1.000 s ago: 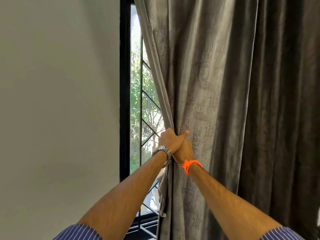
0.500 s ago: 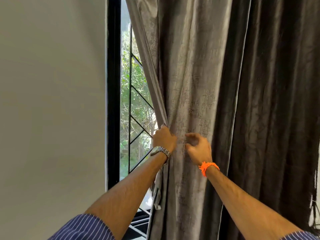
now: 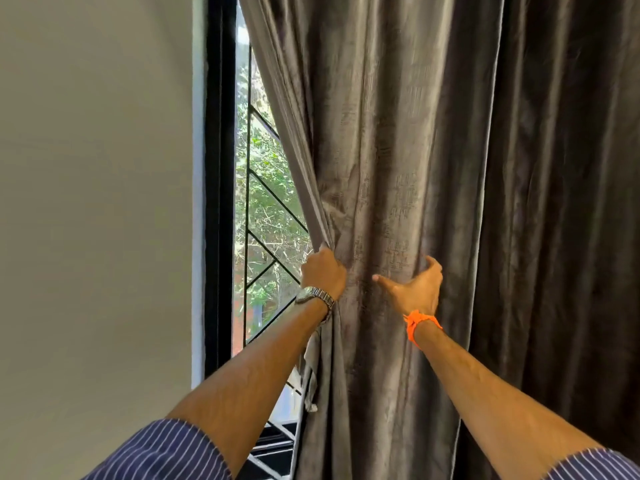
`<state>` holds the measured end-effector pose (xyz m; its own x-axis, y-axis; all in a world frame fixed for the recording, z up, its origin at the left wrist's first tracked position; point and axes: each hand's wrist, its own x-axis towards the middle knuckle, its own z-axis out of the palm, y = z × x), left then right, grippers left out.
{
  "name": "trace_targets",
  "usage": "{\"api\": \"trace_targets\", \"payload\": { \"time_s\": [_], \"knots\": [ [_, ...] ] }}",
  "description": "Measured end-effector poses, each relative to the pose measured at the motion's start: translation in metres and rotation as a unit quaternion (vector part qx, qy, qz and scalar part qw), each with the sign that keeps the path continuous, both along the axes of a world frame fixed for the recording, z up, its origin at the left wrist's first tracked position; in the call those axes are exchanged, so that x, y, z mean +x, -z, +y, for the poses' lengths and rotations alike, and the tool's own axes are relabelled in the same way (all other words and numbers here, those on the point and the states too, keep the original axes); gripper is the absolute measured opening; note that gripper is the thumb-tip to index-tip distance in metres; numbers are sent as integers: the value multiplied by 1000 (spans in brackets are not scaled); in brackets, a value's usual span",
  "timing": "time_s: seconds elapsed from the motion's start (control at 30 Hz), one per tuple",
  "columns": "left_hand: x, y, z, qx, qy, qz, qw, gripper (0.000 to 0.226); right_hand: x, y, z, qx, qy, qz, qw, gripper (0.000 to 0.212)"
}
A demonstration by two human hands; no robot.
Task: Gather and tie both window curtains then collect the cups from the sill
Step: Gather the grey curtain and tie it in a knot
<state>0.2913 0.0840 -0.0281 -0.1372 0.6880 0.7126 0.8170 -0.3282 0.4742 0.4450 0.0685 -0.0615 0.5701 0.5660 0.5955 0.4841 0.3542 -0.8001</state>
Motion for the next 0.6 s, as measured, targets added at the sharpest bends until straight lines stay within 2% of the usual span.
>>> {"api": "trace_targets", "payload": {
  "time_s": [0.17,0.4,0.6],
  "knots": [
    [10,0,1,-6,18,11,1000,20,3,8,13,-42,10,35,998,105],
    [12,7,6,4,15,-8,1000,26,0,10,19,-38,-3,47,998,49],
    [12,12,5,-13,12,-13,1000,28,-30,10,11,-31,-17,-29,999,18]
  ]
}}
